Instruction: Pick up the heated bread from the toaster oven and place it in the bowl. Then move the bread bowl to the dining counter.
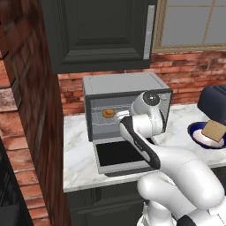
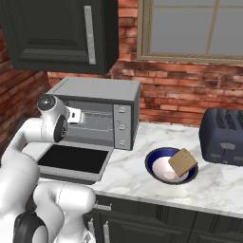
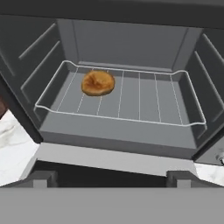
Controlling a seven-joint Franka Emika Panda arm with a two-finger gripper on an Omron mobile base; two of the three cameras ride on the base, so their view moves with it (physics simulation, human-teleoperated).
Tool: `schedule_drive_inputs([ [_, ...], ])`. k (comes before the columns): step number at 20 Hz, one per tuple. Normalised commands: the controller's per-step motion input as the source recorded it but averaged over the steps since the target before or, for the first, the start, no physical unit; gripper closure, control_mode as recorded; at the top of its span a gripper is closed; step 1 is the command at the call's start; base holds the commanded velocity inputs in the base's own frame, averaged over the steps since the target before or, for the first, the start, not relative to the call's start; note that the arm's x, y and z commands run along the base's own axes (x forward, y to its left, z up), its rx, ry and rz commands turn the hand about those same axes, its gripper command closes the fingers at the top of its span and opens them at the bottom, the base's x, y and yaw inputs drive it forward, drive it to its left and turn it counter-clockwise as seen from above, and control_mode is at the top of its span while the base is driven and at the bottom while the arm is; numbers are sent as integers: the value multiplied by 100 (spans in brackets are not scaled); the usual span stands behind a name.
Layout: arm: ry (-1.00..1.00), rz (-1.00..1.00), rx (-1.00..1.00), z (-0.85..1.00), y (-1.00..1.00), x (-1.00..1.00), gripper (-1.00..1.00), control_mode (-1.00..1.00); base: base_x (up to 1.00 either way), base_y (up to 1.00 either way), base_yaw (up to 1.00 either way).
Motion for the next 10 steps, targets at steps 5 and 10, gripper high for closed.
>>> schedule_drive_inputs([
  [5, 0, -3, 0, -15, 0, 41, -100, -100, 0, 0, 0],
  [10, 0, -5, 0, -25, 0, 41, -100, -100, 0, 0, 0],
])
